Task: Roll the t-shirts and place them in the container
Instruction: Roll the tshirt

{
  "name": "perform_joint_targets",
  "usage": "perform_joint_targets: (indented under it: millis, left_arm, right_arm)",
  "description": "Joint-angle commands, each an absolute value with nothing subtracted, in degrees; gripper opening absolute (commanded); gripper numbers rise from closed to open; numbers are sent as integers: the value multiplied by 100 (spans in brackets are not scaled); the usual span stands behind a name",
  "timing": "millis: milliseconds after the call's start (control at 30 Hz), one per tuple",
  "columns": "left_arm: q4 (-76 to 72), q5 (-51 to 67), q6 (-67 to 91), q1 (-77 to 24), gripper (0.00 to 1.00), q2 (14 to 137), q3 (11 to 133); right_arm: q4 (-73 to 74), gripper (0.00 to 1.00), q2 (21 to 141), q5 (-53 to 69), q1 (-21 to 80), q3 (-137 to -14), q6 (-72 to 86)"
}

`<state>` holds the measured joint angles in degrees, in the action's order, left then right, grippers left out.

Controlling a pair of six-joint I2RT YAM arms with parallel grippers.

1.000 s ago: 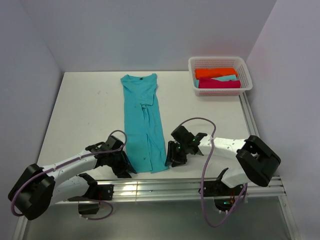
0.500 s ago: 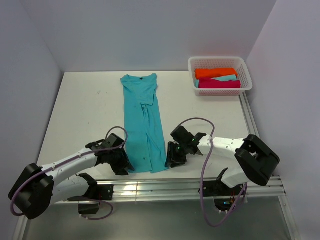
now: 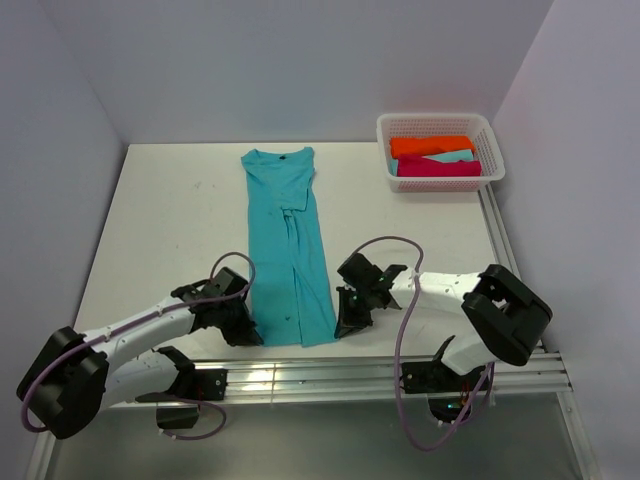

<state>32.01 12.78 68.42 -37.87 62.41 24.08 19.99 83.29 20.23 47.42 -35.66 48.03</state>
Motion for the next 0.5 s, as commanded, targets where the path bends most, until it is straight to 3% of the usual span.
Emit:
perform_joint_targets:
  millis: [0, 467]
  left_arm:
    - [3313, 1327, 6934, -3806, 0, 6117, 2417]
    - [3366, 1819, 7760, -3797, 0, 5959, 2689]
  right_arm:
    - [2548, 0, 8262, 1793, 4799, -3814, 4702]
    - [2892, 0, 8227, 2223, 4702, -4368, 4992]
